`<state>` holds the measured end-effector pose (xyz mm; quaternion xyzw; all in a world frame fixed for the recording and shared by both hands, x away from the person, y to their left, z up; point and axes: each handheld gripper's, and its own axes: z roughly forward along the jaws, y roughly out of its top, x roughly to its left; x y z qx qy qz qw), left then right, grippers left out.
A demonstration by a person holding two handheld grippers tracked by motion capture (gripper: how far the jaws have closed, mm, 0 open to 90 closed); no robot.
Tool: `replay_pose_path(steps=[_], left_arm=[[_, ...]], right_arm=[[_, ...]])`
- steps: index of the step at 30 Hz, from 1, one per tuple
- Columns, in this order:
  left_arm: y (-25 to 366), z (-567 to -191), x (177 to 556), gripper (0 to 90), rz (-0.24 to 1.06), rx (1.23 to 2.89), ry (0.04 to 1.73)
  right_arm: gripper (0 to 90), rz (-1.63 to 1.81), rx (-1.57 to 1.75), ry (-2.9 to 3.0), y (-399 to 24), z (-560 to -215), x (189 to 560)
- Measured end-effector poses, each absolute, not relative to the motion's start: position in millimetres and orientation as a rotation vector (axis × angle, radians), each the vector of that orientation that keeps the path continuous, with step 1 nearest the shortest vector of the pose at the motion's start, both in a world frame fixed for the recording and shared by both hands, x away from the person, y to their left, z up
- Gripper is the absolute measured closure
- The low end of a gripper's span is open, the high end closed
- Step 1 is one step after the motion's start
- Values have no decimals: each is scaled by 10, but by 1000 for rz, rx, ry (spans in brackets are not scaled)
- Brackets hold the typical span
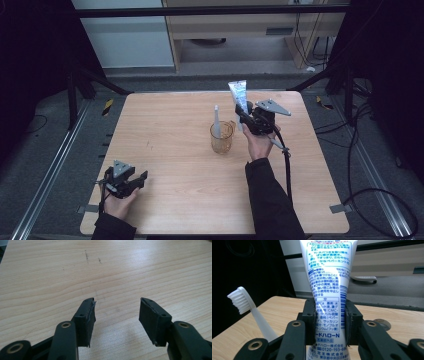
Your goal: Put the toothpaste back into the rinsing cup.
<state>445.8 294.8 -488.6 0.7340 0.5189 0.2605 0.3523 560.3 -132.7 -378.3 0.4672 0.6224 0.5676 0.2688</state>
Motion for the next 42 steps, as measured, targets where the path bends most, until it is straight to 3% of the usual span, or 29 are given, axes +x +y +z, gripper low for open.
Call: replay_pose_path(steps=[42], left_arm=[[2960, -4889, 4463, 458, 675, 1893, 1347]], right_arm=[[671, 1549, 1272, 1745, -891, -4213, 5949]])
